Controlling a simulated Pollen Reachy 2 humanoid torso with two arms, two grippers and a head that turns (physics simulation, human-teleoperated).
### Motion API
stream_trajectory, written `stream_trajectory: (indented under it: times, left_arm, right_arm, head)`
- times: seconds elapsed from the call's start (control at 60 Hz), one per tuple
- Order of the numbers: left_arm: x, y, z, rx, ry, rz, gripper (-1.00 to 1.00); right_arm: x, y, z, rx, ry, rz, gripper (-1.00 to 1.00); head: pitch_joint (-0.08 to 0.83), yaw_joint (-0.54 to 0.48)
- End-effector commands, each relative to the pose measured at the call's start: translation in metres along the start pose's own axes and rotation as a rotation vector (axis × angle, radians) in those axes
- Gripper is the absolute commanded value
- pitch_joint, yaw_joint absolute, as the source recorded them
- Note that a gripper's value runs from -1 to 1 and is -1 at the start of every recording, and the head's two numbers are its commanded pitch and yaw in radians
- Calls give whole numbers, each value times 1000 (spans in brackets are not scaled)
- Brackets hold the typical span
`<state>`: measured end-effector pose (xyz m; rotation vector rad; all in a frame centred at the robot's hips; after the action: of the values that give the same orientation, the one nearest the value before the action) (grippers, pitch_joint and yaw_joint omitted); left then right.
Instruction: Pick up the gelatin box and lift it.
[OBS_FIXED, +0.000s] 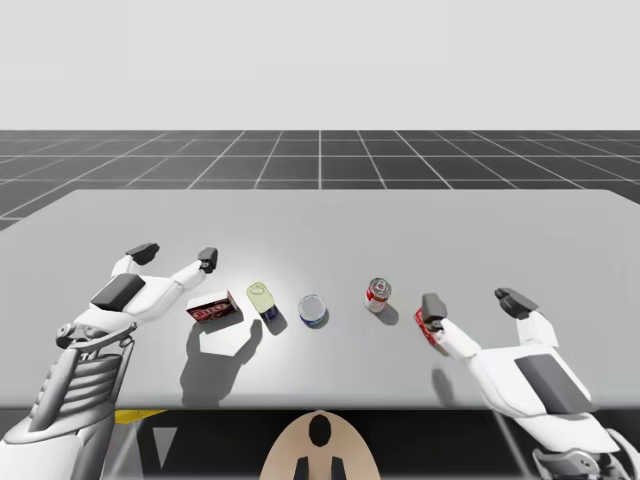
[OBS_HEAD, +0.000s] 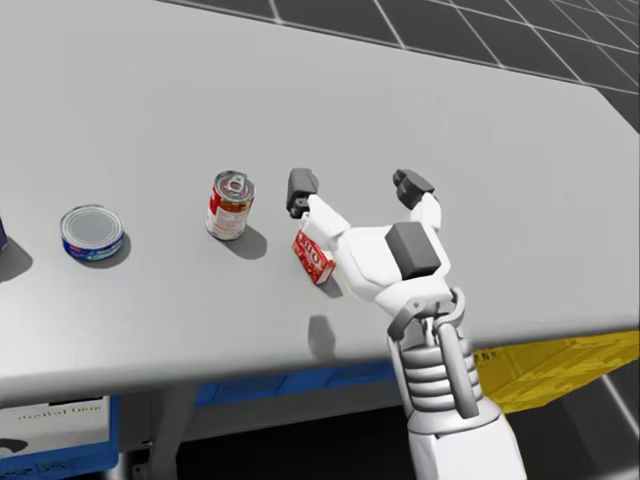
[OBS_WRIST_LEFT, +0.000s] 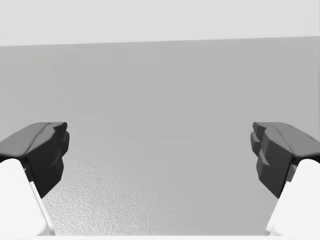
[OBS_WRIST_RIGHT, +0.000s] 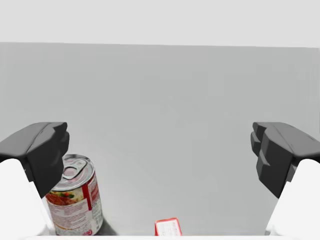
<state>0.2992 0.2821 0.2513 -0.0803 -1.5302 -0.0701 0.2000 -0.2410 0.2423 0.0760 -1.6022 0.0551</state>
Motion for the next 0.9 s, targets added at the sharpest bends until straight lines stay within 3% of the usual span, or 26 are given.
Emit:
stream_trajectory:
  times: [0.017, 0.25, 0.367, 0.5, 0.633, 0.817, 0.833, 0.85, 0.867, 0.883, 0.9]
  left_arm:
    - [0, 0, 0, 0, 2, -1, -1000]
    - [-1, 0, -1, 2, 5, -4, -1000]
    - [-2, 0, -1, 2, 6, -4, -1000]
    - [-1, 0, -1, 1, 5, -3, -1000]
    - [-1, 0, -2, 1, 4, -3, -1000]
    - [-2, -1, -2, 2, 5, -4, -1000]
    - [-2, -1, -2, 2, 5, -4, -1000]
    - [-2, -1, -2, 1, 5, -4, -1000]
    - [-2, -1, -2, 2, 5, -4, -1000]
    - [-2, -1, -2, 2, 5, -4, -1000]
    - [-2, -1, -2, 2, 5, -4, -1000]
  right_arm:
    - [-30, -10, 21, 43, 24, 16, -1000]
    - [-80, -29, 12, 135, 73, 46, -1000]
    - [-96, -35, 1, 142, 160, 7, -1000]
    - [-106, -38, -10, 133, 230, -5, -1000]
    - [-111, -40, -24, 151, 311, -51, -1000]
    - [-111, -40, -34, 189, 320, -42, -1000]
    - [-111, -40, -34, 194, 319, -43, -959]
    - [-111, -40, -34, 193, 318, -42, -750]
    - [-111, -40, -34, 189, 316, -43, -402]
    - [-111, -40, -34, 184, 313, -42, -204]
    - [-112, -40, -34, 182, 308, -44, 327]
  head:
    - [751, -415]
    - [750, -419]
    - [755, -417]
    - [757, -412]
    - [759, -412]
    - [757, -411]
    - [756, -411]
    - [756, -411]
    - [755, -412]
    - [755, -411]
    - [754, -411]
